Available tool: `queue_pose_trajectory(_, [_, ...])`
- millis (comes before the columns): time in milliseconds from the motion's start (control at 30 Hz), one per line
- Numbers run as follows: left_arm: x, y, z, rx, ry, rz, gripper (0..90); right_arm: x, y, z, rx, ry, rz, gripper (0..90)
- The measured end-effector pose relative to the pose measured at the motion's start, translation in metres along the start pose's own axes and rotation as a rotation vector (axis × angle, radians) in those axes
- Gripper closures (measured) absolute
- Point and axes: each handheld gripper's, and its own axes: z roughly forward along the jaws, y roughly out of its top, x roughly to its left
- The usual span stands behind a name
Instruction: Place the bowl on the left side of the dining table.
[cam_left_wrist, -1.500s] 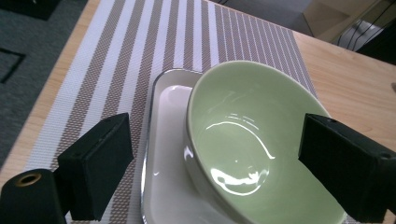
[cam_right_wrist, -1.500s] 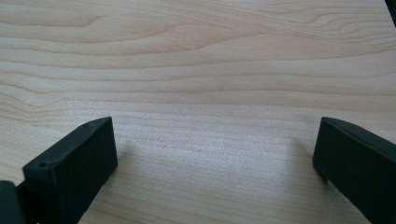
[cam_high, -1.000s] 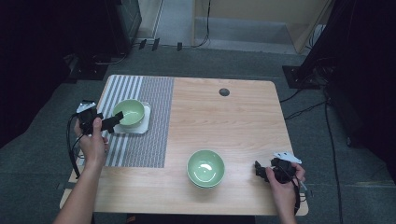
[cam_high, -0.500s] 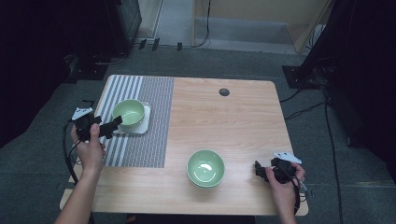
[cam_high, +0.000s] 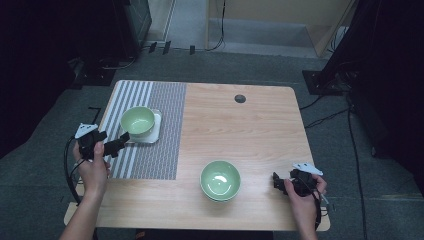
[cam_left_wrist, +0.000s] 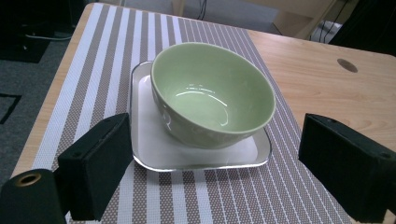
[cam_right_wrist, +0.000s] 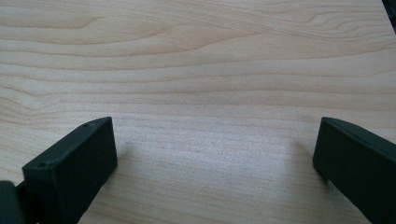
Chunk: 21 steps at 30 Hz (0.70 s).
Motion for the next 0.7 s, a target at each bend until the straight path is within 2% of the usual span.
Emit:
queue_pose_trajectory(467, [-0.002, -0.016, -0.014, -0.005, -0.002, 0.036, 9.4, 0.0, 0.0, 0.0, 0.0, 0.0, -0.001, 0.0])
queue_pose_trajectory(700, [0.001, -0.026, -0.021, -0.004, 0.0, 0.032, 9.4, 0.0, 0.0, 0.0, 0.0, 0.0, -0.001, 0.0])
